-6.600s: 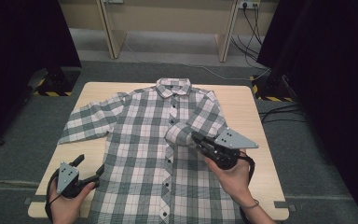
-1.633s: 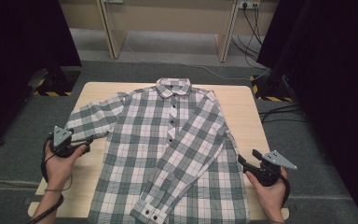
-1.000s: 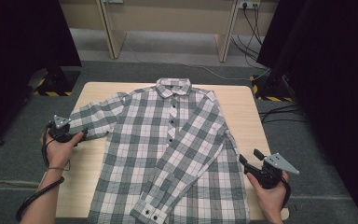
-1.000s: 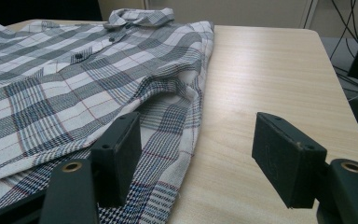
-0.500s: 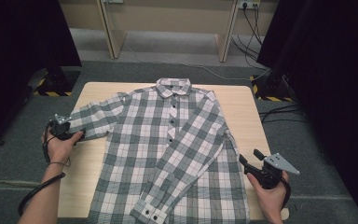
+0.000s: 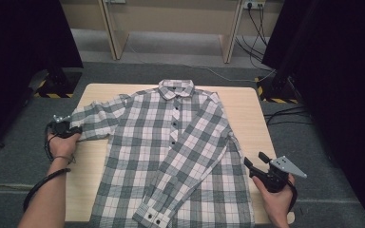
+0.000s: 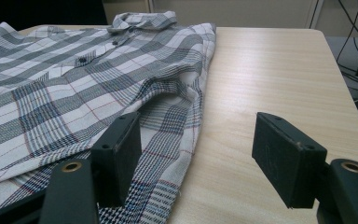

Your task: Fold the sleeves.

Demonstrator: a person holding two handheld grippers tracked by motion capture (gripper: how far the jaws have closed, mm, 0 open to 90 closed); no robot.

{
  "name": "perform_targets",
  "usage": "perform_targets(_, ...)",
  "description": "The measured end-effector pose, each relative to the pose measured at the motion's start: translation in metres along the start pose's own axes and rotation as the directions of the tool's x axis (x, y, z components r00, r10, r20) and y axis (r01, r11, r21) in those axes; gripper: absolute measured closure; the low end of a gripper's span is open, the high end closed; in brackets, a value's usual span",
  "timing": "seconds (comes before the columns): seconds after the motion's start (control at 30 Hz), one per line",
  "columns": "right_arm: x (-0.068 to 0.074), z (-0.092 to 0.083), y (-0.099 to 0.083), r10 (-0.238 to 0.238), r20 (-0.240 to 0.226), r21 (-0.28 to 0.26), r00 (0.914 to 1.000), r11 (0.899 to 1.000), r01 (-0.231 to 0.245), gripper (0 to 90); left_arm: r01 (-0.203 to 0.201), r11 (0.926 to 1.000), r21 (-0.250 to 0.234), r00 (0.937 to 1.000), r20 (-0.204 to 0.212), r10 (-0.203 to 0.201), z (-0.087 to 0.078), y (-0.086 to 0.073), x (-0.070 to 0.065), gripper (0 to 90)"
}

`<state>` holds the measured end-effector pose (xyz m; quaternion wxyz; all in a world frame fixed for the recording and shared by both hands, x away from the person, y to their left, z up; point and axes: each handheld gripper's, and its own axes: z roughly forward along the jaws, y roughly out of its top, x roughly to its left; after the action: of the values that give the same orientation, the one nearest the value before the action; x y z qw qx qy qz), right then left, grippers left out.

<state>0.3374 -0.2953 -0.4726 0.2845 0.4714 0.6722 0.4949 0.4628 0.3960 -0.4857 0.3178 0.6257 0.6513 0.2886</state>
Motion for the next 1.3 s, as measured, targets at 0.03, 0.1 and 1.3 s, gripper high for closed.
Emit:
perform_targets(0.03, 0.0, 0.0, 0.0, 0.003, -0.002, 0.001, 1.0, 1.0, -0.003, 33.5, 0.016, 0.9999, 0.0, 0.9999, -0.001, -0.016, 0.0, 0.0, 0.0, 83.5)
perform_targets(0.1, 0.0, 0.0, 0.0, 0.005, -0.004, 0.002, 1.0, 1.0, -0.005, 33.5, 0.057, 0.9984, -0.002, 0.9984, -0.002, -0.057, 0.001, 0.001, 0.0, 88.1)
perform_targets(1.3, -0.004, 0.001, 0.0, 0.052, -0.012, 0.009, 0.9986, 0.999, -0.052, 33.6, 0.061, 0.9409, -0.333, 0.9779, 0.209, 0.01, -0.037, 0.069, -0.108, 89.3)
